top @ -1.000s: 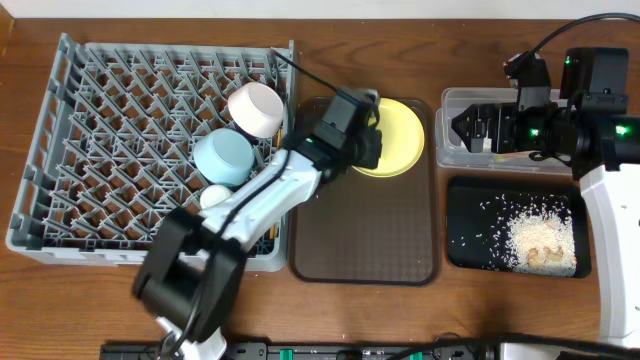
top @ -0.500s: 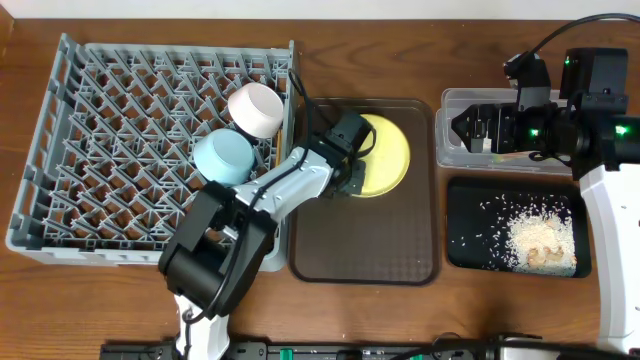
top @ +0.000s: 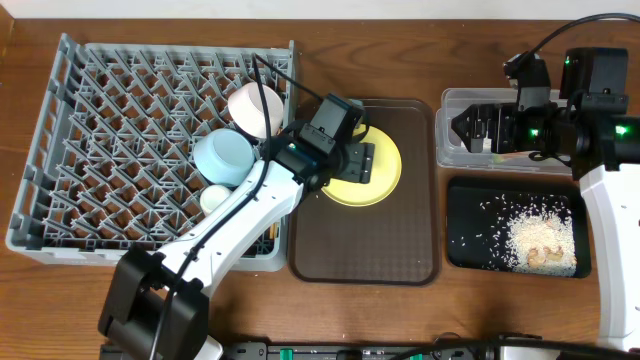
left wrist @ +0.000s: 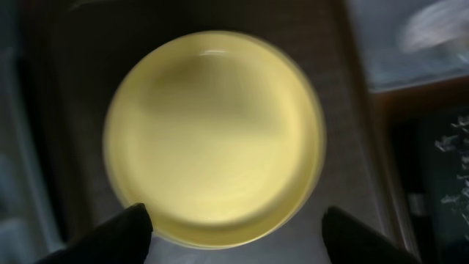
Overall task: Sort waste into correct bins and load items into the dishwasher
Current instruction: 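Lift the yellow plate and carry it left into the dish rack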
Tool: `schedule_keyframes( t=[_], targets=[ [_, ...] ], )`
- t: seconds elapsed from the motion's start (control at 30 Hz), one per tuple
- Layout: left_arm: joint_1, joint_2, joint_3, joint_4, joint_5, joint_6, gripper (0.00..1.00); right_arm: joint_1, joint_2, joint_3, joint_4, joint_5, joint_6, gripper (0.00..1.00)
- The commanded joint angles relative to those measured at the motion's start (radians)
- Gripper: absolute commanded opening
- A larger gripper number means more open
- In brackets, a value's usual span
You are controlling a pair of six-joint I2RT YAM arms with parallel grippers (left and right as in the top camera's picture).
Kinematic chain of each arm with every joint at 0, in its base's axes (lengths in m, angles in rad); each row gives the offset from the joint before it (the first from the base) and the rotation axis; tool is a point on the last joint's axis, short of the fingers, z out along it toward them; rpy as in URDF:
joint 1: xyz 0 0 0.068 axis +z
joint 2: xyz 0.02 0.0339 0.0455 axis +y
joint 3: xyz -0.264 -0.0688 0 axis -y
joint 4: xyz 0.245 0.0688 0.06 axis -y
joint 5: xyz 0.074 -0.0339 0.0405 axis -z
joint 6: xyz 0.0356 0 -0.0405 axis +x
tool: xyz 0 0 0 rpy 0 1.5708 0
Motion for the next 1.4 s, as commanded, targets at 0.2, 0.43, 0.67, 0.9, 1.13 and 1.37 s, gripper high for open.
schedule_keyframes(
  t=[0.2, 0.43, 0.67, 0.9, 1.13, 1.37],
  targets=[
    [-0.134, 0.138, -0.002, 0.222, 0.069, -0.028, 0.61, -0.004, 0.000, 0.004, 0.001, -0.004, -0.005, 0.99],
    [-0.231, 0.274, -0.002, 0.304, -0.135, -0.019, 0.55, -0.004, 0.000, 0.004, 0.001, -0.004, -0.005, 0.99],
    [-0.235, 0.379, -0.002, 0.357, -0.205, -0.013, 0.54, -0.004, 0.000, 0.004, 0.001, -0.004, -0.005, 0.99],
    [-0.235, 0.431, -0.001, 0.354, -0.205, -0.013, 0.12, -0.004, 0.000, 0.004, 0.001, -0.004, -0.005, 0.99],
    [-0.237, 0.342, -0.001, 0.343, -0.205, -0.013, 0.07, -0.004, 0.000, 0.004, 0.001, -0.004, -0.005, 0.99],
    [-0.204, -0.094, 0.000, 0.314, -0.205, -0.014, 0.08, -0.004, 0.000, 0.004, 0.001, -0.004, -0.005, 0.99]
  ],
)
